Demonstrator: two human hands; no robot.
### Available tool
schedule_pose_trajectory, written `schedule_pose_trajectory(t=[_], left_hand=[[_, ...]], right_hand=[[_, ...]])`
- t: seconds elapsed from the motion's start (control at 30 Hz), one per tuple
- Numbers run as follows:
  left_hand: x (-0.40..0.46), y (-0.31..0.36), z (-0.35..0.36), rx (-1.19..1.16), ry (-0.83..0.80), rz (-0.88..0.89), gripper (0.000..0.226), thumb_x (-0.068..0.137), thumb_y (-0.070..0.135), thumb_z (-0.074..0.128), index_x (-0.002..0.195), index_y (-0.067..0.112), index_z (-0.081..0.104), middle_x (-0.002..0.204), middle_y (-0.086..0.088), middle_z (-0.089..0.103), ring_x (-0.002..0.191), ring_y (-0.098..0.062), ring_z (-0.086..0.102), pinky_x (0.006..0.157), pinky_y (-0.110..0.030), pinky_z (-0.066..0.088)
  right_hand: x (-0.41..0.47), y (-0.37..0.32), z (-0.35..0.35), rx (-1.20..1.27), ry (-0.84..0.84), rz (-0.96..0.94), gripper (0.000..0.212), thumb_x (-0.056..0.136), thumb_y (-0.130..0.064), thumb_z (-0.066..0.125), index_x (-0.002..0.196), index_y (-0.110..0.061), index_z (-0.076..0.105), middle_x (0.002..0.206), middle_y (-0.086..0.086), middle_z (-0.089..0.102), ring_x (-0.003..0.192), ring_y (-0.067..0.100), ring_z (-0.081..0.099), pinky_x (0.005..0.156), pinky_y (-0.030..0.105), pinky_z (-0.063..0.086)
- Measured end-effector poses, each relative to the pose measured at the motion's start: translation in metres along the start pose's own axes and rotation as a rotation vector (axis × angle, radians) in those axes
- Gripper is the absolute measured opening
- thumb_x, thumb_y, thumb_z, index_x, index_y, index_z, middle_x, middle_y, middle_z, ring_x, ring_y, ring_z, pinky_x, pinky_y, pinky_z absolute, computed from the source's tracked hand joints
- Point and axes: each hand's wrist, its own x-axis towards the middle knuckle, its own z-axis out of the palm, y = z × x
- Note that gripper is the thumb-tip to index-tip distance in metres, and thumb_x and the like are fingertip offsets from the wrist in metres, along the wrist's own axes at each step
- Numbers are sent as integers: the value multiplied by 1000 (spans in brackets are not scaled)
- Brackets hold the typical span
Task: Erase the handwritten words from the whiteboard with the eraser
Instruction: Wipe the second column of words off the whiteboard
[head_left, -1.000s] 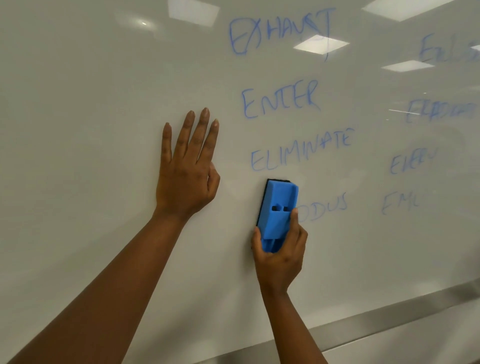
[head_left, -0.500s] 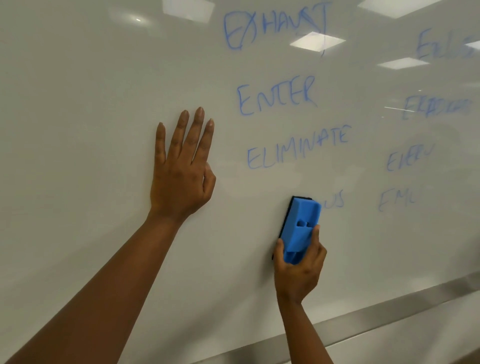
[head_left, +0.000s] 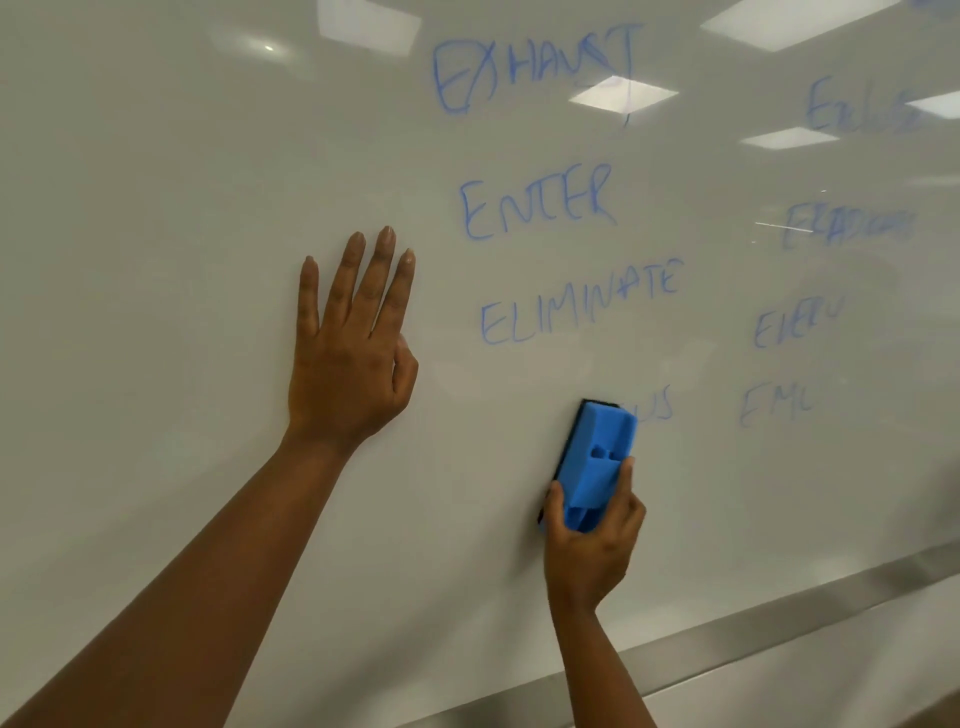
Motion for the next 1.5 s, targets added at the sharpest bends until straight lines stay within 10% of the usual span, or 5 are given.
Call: schedule_pose_trajectory(t=[0.33, 0.6, 0.83, 1.1, 1.5], left_hand=[[-1, 1, 0, -6, 12, -2, 67, 83, 13, 40, 147, 8, 24, 154, -13, 21, 143, -29, 15, 116, -51, 4], [-1, 0, 2, -5, 15, 0, 66, 84, 15, 38, 148, 8, 24, 154, -13, 20, 143, -30, 14, 116, -50, 3], [-2, 0, 2, 2, 20, -4, 66, 83, 14, 40, 147, 8, 26, 154, -13, 22, 143, -29, 15, 116, -50, 4], [-2, 0, 2, 9, 19, 3, 66, 83, 14, 41, 147, 7, 26, 154, -13, 22, 143, -30, 16, 116, -51, 5], [-2, 1, 1, -7, 19, 0, 65, 84, 16, 39, 147, 8, 27, 154, -13, 22, 143, -30, 18, 116, -50, 5]], right_hand=[[3, -1, 1, -35, -74, -82, 85, 70, -28, 77, 141, -13, 32, 104, 9, 50, 87, 13, 48, 61, 24, 45], [50, 8, 3, 55, 99, 294, 77, 79, -30, 70, 143, -16, 29, 114, 17, 47, 96, 30, 54, 72, 38, 47], [47, 9, 0, 11, 14, 115, 80, 78, -28, 72, 144, -16, 28, 110, 14, 46, 91, 22, 52, 67, 29, 43], [81, 20, -6, 82, 60, 407, 75, 83, -36, 66, 144, -17, 26, 121, 17, 43, 103, 31, 52, 79, 38, 43], [54, 7, -7, 37, -17, 274, 79, 82, -30, 67, 146, -17, 22, 116, 17, 44, 101, 29, 51, 73, 35, 44]])
